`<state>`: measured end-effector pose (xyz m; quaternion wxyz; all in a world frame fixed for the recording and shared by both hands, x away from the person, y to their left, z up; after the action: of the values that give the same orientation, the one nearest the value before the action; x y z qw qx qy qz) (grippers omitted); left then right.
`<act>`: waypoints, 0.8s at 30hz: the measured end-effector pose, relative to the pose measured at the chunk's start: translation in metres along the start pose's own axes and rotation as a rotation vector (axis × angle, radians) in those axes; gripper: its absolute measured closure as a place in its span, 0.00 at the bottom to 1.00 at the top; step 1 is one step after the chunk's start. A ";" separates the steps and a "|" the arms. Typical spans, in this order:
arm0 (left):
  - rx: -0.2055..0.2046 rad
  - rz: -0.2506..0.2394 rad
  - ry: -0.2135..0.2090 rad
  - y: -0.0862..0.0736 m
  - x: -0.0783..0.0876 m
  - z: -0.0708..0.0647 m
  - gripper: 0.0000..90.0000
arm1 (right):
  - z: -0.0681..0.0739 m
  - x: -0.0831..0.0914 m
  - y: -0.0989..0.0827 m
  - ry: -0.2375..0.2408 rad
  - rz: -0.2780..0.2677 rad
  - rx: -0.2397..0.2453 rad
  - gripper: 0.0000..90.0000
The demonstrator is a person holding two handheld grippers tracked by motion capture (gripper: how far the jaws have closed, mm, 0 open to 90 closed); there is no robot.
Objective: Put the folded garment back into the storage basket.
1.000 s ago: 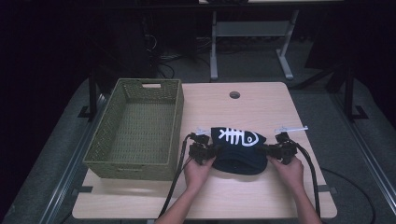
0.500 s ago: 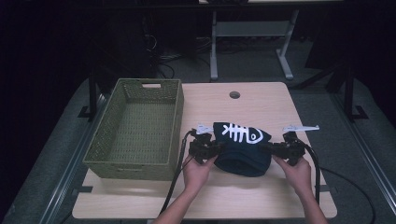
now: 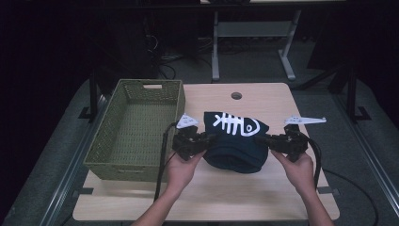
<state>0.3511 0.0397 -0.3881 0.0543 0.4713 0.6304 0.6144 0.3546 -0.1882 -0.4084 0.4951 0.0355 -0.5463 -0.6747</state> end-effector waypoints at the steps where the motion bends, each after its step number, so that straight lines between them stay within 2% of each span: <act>1: -0.003 -0.005 -0.001 0.003 0.005 0.001 0.81 | 0.000 0.000 0.000 0.000 0.000 0.000 0.83; 2: 0.001 -0.014 -0.008 0.008 0.015 0.004 0.81 | 0.008 -0.001 0.008 0.014 -0.006 0.005 0.83; 3: 0.001 -0.014 -0.008 0.008 0.015 0.004 0.81 | 0.008 -0.001 0.008 0.014 -0.006 0.005 0.83; 8: 0.018 -0.026 -0.020 0.021 0.040 0.017 0.81 | 0.026 -0.008 0.026 0.052 -0.021 0.012 0.83; 10: 0.016 -0.031 -0.018 0.024 0.044 0.019 0.81 | 0.030 -0.009 0.029 0.060 -0.027 0.010 0.83; 12: 0.019 -0.039 -0.024 0.029 0.056 0.028 0.81 | 0.039 -0.015 0.039 0.081 -0.031 0.015 0.83; 13: 0.019 -0.039 -0.024 0.029 0.056 0.028 0.81 | 0.039 -0.015 0.039 0.081 -0.031 0.015 0.83; 14: 0.023 -0.039 -0.023 0.030 0.059 0.032 0.81 | 0.045 -0.019 0.045 0.094 -0.035 0.015 0.83; 20: 0.047 -0.051 -0.014 0.034 0.079 0.052 0.81 | 0.061 -0.032 0.060 0.108 -0.032 0.034 0.83; 22: 0.050 -0.067 -0.035 0.035 0.085 0.057 0.81 | 0.066 -0.037 0.065 0.108 -0.030 0.040 0.83; 24: 0.051 -0.072 -0.031 0.033 0.093 0.067 0.81 | 0.074 -0.044 0.072 0.122 -0.035 0.039 0.83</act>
<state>0.3607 0.1432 -0.3287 0.0738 0.4590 0.6616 0.5883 0.3790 -0.0988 -0.3453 0.5149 0.0956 -0.5275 -0.6689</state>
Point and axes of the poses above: each handheld gripper's, and its own axes: x roughly backward along the jaws, y roughly out of its top, z roughly to its left, the point moved 7 cm from there along -x, roughly forward along the jaws, and after that the axes turned 1 degree about -x, right-handed, at the moved point
